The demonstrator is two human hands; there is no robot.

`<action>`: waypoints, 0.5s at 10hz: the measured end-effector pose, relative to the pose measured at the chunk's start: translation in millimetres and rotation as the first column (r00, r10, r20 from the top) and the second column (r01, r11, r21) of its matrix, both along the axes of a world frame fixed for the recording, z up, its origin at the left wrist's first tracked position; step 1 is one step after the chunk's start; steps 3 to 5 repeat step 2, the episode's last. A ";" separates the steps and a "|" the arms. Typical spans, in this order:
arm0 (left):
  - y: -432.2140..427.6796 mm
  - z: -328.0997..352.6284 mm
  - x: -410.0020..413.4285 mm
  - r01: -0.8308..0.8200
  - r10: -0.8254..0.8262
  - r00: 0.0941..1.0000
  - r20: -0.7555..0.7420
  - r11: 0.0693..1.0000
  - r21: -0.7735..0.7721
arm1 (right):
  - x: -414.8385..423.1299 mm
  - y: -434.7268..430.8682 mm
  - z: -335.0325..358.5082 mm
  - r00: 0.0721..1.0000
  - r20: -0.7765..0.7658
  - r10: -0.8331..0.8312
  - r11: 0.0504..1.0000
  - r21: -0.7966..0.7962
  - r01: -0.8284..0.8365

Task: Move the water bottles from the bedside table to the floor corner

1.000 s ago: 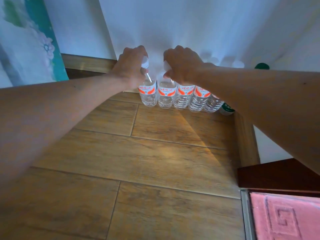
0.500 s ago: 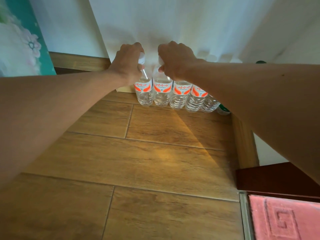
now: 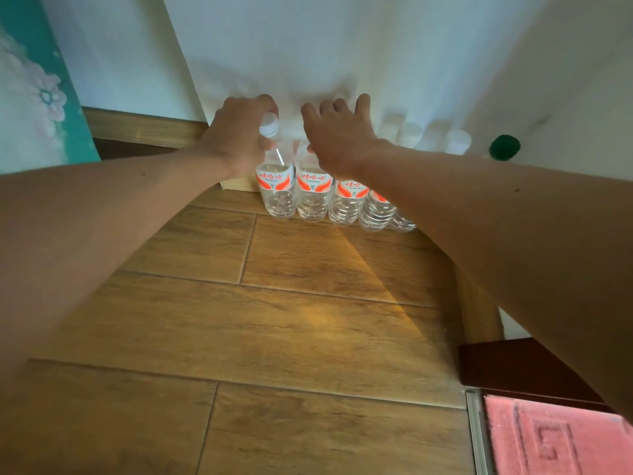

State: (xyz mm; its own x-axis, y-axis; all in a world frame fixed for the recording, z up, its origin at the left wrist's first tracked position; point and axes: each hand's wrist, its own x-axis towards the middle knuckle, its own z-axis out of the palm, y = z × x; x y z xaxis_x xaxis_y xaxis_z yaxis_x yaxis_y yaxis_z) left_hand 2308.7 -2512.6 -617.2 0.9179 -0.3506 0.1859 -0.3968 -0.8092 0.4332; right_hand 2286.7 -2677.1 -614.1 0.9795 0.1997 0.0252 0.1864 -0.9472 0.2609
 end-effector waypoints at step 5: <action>-3.1 -1.0 -6.0 -0.043 0.035 0.997 -0.067 0.992 -0.118 | -4.3 -2.9 1.4 0.999 0.038 -0.005 0.998 0.062 0.002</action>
